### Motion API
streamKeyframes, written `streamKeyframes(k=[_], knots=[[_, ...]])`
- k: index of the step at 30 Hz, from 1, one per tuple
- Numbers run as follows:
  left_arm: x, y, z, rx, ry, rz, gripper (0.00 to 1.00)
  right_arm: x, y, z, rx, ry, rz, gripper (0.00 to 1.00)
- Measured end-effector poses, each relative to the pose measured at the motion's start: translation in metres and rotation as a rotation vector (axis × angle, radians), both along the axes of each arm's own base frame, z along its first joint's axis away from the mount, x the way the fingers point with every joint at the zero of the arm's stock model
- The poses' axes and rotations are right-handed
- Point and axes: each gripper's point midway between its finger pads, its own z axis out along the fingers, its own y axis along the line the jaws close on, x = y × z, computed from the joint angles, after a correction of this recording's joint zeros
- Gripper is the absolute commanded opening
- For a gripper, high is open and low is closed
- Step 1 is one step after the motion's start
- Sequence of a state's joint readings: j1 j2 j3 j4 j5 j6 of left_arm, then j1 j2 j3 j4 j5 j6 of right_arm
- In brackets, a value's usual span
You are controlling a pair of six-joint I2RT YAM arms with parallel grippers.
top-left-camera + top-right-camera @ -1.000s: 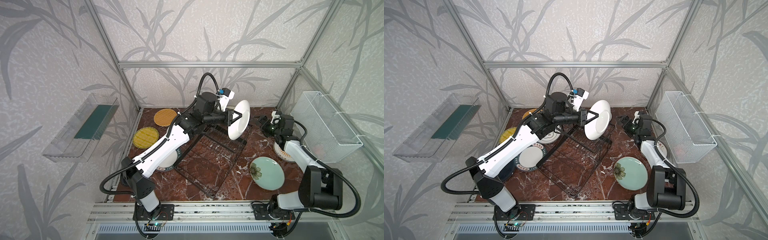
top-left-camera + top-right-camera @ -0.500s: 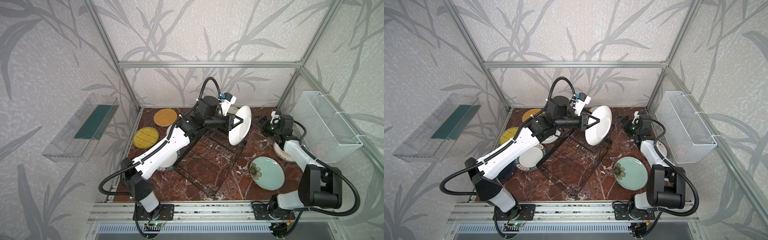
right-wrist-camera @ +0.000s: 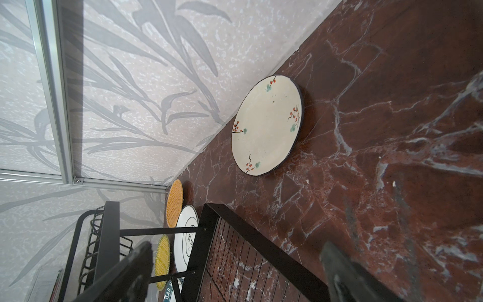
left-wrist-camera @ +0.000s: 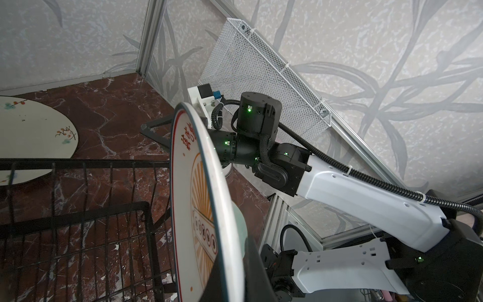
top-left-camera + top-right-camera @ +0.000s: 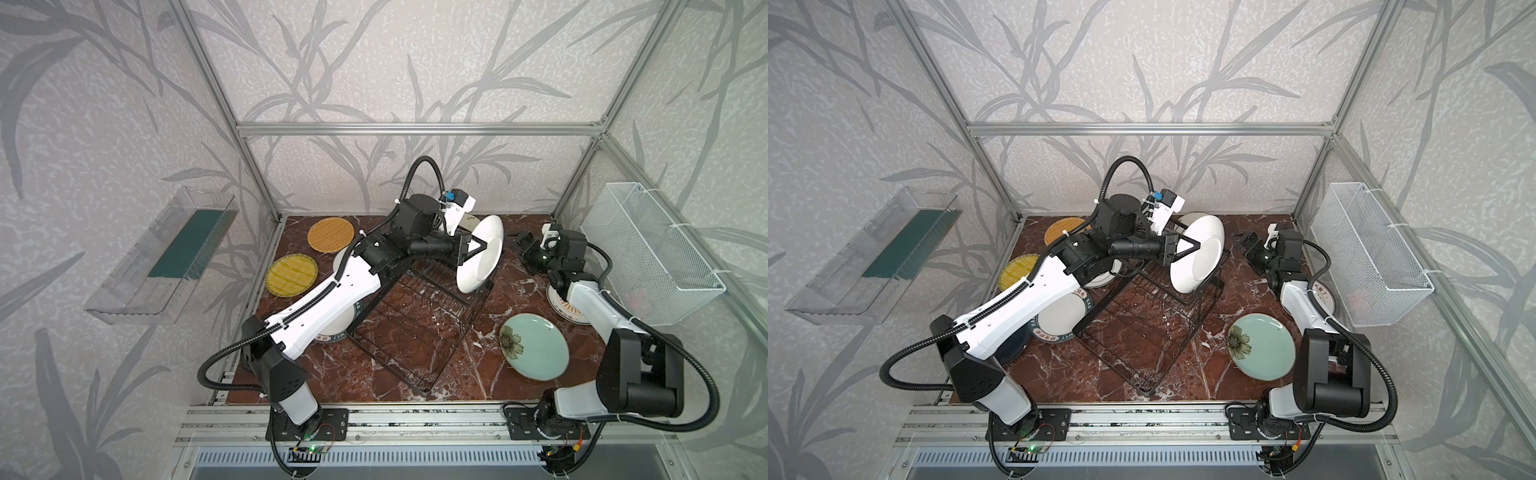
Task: Load plates into a dish rack
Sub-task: Place the plate on the dish rack.
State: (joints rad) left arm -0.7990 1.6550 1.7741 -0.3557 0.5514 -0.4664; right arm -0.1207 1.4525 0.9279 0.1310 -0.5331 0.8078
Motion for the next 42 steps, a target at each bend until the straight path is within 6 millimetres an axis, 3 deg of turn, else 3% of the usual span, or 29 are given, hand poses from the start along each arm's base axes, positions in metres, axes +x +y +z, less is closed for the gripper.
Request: streamKeyframes(k=[11, 22, 30, 35, 42], knots=[[-0.004, -0.001, -0.002, 0.039, -0.026, -0.041, 0.00, 0.000, 0.000, -0.002, 0.001, 0.004, 0.001, 0.99], [-0.003, -0.007, -0.018, 0.091, -0.035, -0.083, 0.00, 0.001, 0.001, -0.006, 0.006, 0.009, 0.008, 0.99], [-0.001, -0.008, -0.019, 0.099, -0.052, -0.091, 0.16, 0.003, 0.001, -0.006, 0.005, 0.003, 0.009, 0.99], [0.002, -0.013, -0.032, 0.121, -0.053, -0.111, 0.25, 0.003, 0.001, -0.009, 0.006, 0.010, 0.009, 0.99], [0.003, -0.013, -0.033, 0.128, -0.061, -0.109, 0.44, 0.004, 0.000, -0.013, 0.007, 0.018, 0.006, 0.99]])
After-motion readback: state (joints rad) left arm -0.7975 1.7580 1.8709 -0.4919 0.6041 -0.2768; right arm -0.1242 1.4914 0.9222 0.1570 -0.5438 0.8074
